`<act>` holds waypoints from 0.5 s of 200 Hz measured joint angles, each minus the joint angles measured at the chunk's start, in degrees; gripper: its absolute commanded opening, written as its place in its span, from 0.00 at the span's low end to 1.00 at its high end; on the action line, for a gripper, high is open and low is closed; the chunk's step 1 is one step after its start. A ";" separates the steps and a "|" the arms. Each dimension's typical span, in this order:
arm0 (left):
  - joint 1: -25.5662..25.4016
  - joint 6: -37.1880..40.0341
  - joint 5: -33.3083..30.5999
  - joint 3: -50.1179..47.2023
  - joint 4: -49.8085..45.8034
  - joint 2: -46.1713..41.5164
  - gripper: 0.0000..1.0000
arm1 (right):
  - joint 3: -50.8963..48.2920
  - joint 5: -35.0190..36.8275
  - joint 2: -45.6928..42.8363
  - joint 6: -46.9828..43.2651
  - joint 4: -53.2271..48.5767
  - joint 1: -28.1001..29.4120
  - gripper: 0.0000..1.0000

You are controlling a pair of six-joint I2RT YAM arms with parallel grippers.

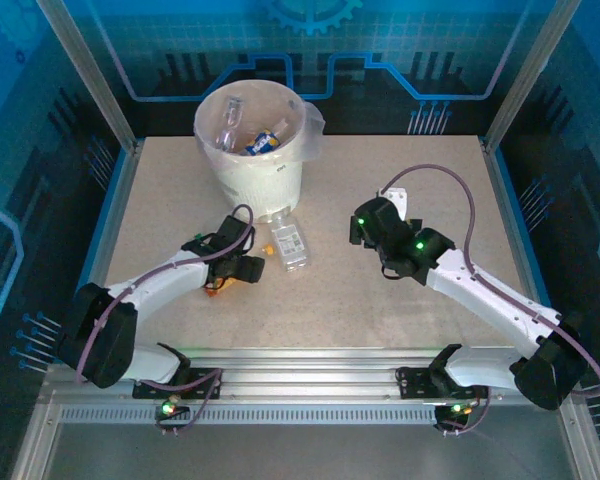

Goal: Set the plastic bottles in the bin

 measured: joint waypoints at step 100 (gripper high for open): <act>-1.18 -3.67 -3.61 4.11 -5.62 2.78 0.80 | -0.28 0.00 -0.04 0.00 0.07 0.00 1.00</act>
